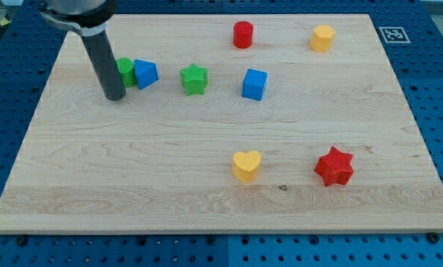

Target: Slide the blue cube parallel to the green star

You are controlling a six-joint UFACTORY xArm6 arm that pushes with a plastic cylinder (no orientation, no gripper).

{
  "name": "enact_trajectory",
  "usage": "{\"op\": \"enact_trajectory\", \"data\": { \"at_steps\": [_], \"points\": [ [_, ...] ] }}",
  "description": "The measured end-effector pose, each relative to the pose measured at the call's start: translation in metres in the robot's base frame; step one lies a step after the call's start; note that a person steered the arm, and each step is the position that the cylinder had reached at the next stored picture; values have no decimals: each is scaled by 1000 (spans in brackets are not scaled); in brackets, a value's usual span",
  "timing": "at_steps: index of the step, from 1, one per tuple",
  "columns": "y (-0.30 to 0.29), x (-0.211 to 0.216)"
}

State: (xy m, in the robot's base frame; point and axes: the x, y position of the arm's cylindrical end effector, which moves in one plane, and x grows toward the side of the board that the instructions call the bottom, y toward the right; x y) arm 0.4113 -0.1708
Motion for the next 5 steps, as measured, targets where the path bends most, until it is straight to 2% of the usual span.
{"op": "enact_trajectory", "data": {
  "at_steps": [5],
  "points": [
    [107, 4]
  ]
}}
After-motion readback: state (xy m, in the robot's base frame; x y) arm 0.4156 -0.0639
